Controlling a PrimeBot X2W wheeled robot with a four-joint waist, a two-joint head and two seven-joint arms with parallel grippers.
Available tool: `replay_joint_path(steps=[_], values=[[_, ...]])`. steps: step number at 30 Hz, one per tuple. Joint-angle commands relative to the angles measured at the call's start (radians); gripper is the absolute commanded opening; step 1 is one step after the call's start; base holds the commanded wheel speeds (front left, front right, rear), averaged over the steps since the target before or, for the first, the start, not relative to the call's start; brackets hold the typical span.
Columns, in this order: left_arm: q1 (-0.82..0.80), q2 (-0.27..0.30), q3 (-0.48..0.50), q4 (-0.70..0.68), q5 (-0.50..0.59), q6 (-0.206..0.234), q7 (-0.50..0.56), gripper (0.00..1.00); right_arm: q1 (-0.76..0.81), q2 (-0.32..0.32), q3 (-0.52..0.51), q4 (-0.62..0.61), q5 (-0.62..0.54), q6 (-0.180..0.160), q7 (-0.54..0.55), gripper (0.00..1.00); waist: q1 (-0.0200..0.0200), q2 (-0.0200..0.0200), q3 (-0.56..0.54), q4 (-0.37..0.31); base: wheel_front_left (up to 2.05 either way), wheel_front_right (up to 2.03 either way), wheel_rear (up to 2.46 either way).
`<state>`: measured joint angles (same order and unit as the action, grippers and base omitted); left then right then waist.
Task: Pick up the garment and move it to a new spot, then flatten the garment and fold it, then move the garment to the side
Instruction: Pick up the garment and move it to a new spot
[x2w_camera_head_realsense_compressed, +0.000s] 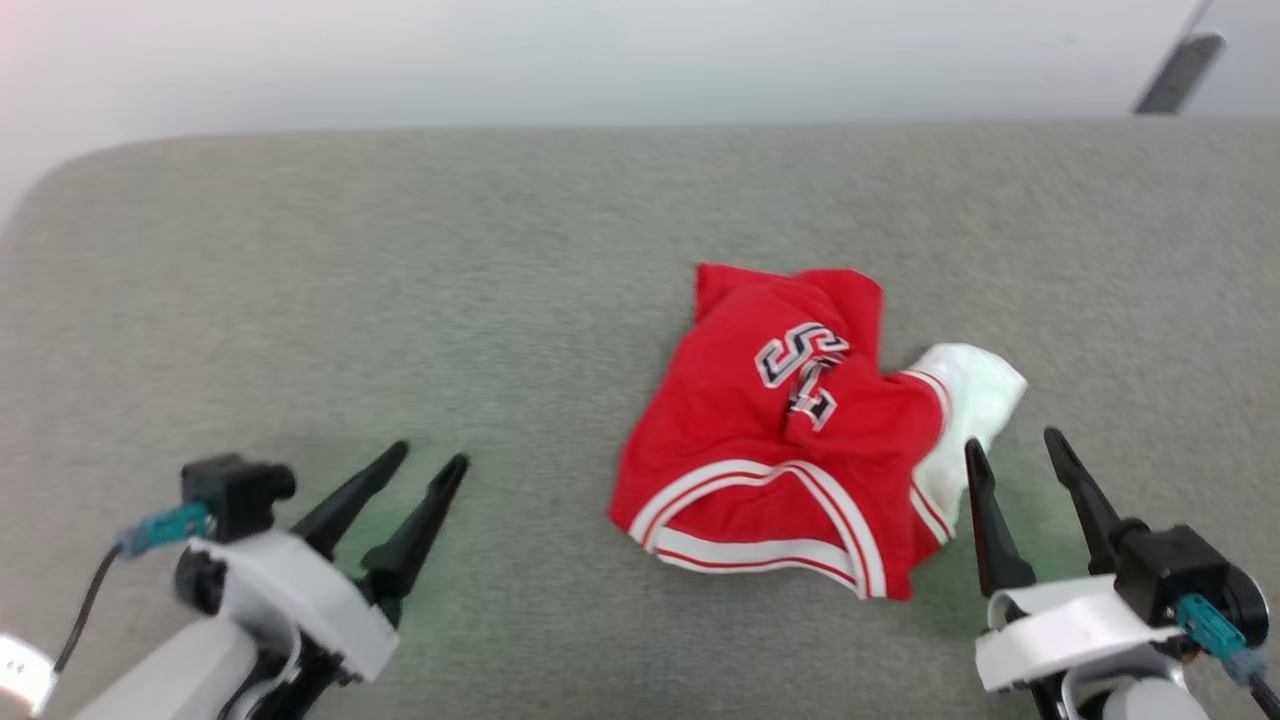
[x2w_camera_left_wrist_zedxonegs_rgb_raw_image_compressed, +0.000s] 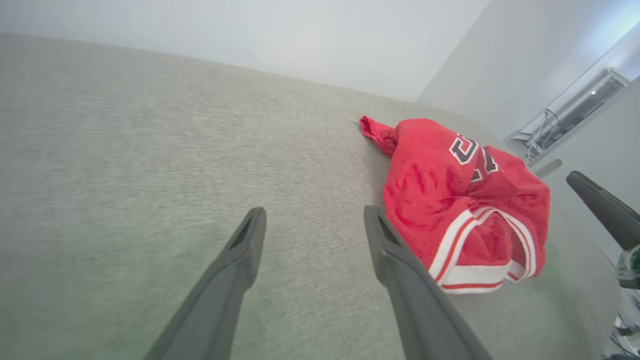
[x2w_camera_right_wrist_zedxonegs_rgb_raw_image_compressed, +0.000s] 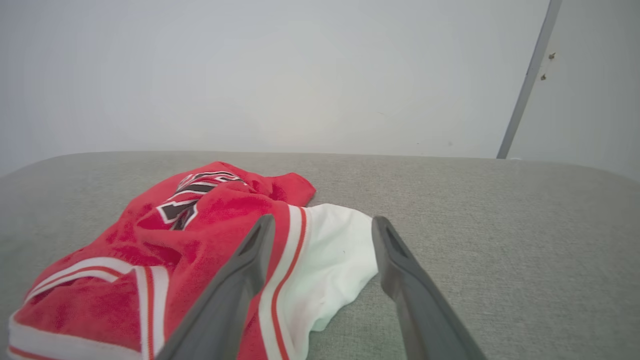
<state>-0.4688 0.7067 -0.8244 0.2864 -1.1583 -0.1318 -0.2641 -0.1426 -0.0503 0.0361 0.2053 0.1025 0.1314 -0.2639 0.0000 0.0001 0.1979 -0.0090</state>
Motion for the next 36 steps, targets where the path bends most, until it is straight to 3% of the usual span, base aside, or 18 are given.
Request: replay_joint_path(steps=[1, 8, 17, 22, 28, 36], values=[[0.03, -0.008, 0.029, 0.009, 0.035, 0.002, 0.0, 1.0, 0.021, 0.0, -0.01, 0.002, -0.007, -0.001, -0.001, 1.0, 0.0, -0.0001, -0.057, 0.063, 0.0, 0.0, 0.0], [0.213, -0.09, 0.296, 0.024, 0.257, 0.002, 0.0, 1.0, 0.08, 0.0, -0.082, -0.011, -0.009, -0.001, -0.001, 1.0, 0.0, -0.0001, -0.089, 0.083, 0.0, 0.0, 0.0], [0.421, -0.225, 0.627, -0.08, 0.459, 0.002, 0.0, 1.0, 0.116, 0.0, -0.12, -0.033, 0.001, -0.001, -0.001, 1.0, 0.0, -0.0001, -0.137, 0.053, 0.0, 0.0, 0.0], [0.493, -0.272, 0.716, -0.144, 0.586, 0.002, 0.0, 1.0, 0.112, 0.0, -0.124, -0.054, 0.012, -0.001, -0.001, 1.0, 0.0, -0.0001, -0.151, 0.034, 0.0, 0.0, 0.0], [0.535, -0.327, 0.818, -0.211, 0.653, 0.002, 0.0, 1.0, 0.127, 0.0, -0.124, -0.08, 0.025, -0.001, -0.001, 1.0, 0.0, -0.0001, -0.165, 0.023, 0.0, 0.0, 0.0], [0.579, -0.35, 0.827, -0.211, 0.682, 0.002, 0.0, 1.0, 0.133, 0.0, -0.119, -0.08, 0.037, -0.001, -0.001, 1.0, 0.0, -0.0001, -0.164, 0.009, 0.0, 0.0, 0.0]])
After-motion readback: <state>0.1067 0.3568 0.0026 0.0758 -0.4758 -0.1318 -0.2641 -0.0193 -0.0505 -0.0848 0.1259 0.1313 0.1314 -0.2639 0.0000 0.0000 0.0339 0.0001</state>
